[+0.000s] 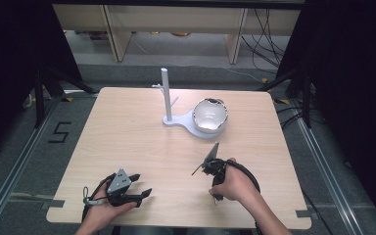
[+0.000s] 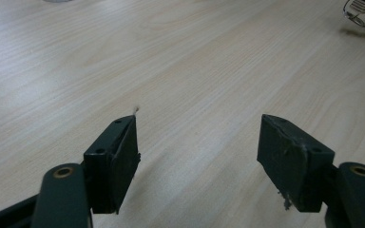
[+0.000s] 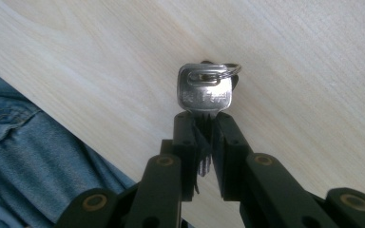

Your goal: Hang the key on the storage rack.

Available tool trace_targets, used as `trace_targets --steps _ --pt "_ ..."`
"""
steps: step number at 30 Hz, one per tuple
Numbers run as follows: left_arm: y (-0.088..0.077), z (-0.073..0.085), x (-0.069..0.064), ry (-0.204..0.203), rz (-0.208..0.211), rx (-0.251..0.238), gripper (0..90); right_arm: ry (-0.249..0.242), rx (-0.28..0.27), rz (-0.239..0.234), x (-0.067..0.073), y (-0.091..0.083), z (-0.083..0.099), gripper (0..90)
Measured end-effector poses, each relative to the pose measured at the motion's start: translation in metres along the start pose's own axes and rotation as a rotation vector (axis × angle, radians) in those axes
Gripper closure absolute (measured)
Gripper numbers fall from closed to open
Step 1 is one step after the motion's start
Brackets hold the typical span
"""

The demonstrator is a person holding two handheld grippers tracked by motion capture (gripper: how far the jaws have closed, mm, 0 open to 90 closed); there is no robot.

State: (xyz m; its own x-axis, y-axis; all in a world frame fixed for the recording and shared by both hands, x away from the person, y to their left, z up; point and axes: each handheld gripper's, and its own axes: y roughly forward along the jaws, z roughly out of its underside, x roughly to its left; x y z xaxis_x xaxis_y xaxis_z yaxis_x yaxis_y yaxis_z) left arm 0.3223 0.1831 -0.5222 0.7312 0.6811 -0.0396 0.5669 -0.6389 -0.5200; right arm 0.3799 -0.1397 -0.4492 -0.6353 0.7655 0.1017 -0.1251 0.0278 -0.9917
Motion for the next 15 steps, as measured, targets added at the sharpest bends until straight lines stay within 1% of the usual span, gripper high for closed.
trace_targets --steps 1,2,3,4,5,6,7,8,9,10,11,12,13,14,15 --pt "0.0 -0.001 -0.001 0.001 0.011 -0.003 29.5 0.005 -0.011 -0.012 0.0 -0.003 0.0 81.5" --pt "0.001 -0.003 -0.002 -0.005 0.021 -0.012 29.6 0.016 -0.025 -0.01 0.001 -0.007 0.001 81.5" --pt "0.001 -0.007 -0.004 -0.014 0.038 -0.017 30.0 0.013 -0.038 -0.012 0.0 -0.012 0.001 81.5" --pt "0.003 -0.011 -0.006 -0.029 0.081 -0.039 30.3 0.006 -0.053 -0.009 0.0 -0.018 0.001 81.5" --pt "0.003 -0.011 -0.006 -0.029 0.081 -0.039 31.0 0.006 -0.053 -0.009 0.0 -0.018 0.001 81.5" --pt "0.006 -0.024 -0.015 -0.045 0.144 -0.068 31.4 -0.001 -0.081 -0.007 0.0 -0.034 0.0 81.5" --pt "0.009 -0.032 -0.02 -0.032 0.176 -0.084 32.2 -0.008 -0.092 0.001 0.001 -0.042 -0.002 81.5" --pt "0.012 -0.04 -0.025 -0.017 0.195 -0.094 33.2 -0.022 -0.11 0.002 0.002 -0.05 -0.004 81.5" --pt "0.012 -0.04 -0.025 -0.017 0.195 -0.094 33.7 -0.022 -0.11 0.002 0.002 -0.05 -0.004 81.5" --pt "0.021 -0.057 -0.034 0.025 0.234 -0.102 34.1 -0.009 -0.126 0.01 0.007 -0.064 -0.008 81.5" --pt "0.021 -0.057 -0.034 0.025 0.234 -0.102 34.3 -0.009 -0.126 0.01 0.007 -0.064 -0.008 81.5" --pt "0.033 -0.073 -0.04 0.047 0.265 -0.106 34.8 -0.02 -0.148 -0.017 0.012 -0.077 -0.014 81.5" --pt "0.04 -0.079 -0.041 0.042 0.277 -0.109 35.3 -0.015 -0.15 -0.023 0.014 -0.081 -0.016 81.5" --pt "0.047 -0.085 -0.042 0.063 0.266 -0.11 35.3 -0.014 -0.152 -0.018 0.016 -0.084 -0.019 81.5" --pt "0.047 -0.085 -0.042 0.063 0.266 -0.11 35.7 -0.035 -0.158 -0.024 0.016 -0.087 -0.021 81.5"
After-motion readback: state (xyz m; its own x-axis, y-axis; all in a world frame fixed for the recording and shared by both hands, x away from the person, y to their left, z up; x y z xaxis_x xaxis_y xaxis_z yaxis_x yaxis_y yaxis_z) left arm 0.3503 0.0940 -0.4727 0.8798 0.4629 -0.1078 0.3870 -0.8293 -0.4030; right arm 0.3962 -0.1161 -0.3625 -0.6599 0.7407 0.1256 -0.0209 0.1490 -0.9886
